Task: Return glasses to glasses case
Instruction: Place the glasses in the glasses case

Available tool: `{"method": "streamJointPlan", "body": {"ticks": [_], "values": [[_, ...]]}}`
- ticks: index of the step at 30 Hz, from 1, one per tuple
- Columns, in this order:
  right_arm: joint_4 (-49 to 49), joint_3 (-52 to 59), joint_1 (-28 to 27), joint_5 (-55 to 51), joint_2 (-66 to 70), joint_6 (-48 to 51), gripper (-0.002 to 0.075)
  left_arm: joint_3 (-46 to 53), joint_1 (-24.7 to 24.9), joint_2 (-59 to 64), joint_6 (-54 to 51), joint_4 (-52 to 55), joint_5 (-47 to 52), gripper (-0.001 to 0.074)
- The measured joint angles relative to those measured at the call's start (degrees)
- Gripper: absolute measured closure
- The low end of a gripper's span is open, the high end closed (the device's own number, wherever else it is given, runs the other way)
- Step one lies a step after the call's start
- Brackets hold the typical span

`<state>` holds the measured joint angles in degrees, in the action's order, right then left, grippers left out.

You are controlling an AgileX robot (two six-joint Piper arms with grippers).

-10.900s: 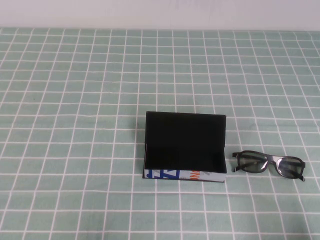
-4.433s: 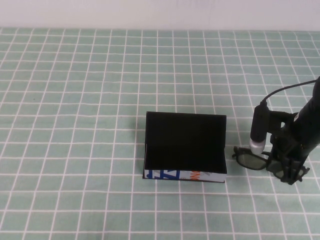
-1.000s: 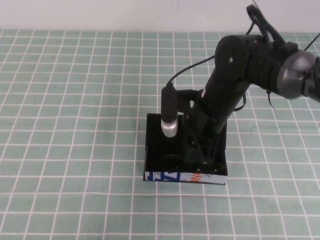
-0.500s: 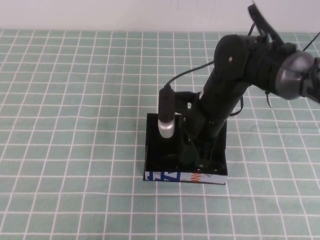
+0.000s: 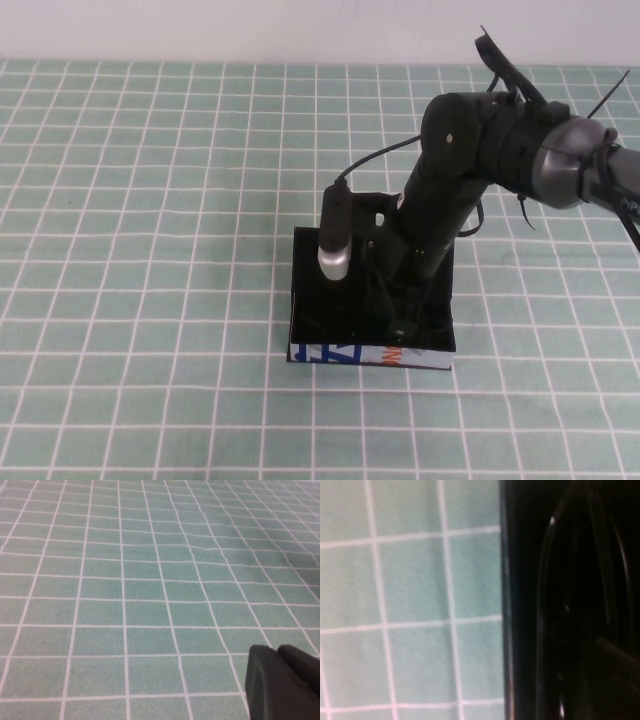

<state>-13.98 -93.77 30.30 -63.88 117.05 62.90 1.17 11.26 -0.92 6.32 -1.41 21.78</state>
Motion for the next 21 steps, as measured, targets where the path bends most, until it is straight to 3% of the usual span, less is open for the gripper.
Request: {"method": "streamJointPlan", "body": {"ticks": [21], "values": [[3.0,0.0,-0.9,4.3,1.6,-3.0,0.0737,0.0,0.0,0.0,0.0,0.0,0.0,0.0737]]}}
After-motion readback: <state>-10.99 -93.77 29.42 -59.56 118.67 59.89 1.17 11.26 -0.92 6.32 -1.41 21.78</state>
